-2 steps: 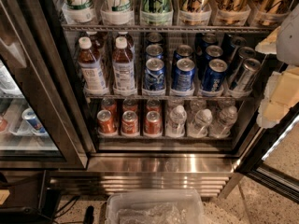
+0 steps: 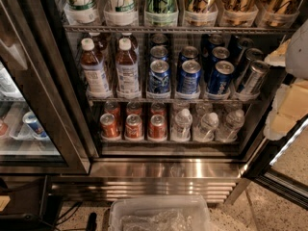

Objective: Pick redbull can from middle shelf of fridge

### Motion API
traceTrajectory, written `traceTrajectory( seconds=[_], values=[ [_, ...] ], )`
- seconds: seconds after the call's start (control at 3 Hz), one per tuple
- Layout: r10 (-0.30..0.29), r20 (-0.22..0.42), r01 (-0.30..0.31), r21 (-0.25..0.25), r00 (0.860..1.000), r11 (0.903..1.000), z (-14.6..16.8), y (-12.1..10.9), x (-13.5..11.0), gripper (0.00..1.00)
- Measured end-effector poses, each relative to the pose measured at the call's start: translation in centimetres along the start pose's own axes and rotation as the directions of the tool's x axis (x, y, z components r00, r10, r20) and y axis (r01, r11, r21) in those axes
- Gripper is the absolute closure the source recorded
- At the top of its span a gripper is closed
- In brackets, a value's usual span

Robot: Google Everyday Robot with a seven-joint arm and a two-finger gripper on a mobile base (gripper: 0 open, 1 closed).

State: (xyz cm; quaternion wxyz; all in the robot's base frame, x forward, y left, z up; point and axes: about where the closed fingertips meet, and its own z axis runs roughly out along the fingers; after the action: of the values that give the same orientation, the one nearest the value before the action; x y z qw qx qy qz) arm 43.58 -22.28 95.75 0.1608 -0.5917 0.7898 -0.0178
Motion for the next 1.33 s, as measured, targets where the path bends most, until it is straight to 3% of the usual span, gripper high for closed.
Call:
traceTrajectory(
  seconds=[0.33,0.67,1.0,1.33],
  values=[
    [0.015,0.068,-0.015,-0.009,0.998,0.9999,2.2,1.4,1.8,0.00],
    [-0.006,0.138,0.000,0.041,0.990,0.9991,3.7,2.5,3.1,0.00],
    [-0.046,0.194,0.017,0.147,0.980,0.9890,4.8,2.6,3.6,0.00],
    [-0.033,0.216,-0.019,0.236,0.976,0.9715,6.5,1.8,3.8,0.00]
  ],
)
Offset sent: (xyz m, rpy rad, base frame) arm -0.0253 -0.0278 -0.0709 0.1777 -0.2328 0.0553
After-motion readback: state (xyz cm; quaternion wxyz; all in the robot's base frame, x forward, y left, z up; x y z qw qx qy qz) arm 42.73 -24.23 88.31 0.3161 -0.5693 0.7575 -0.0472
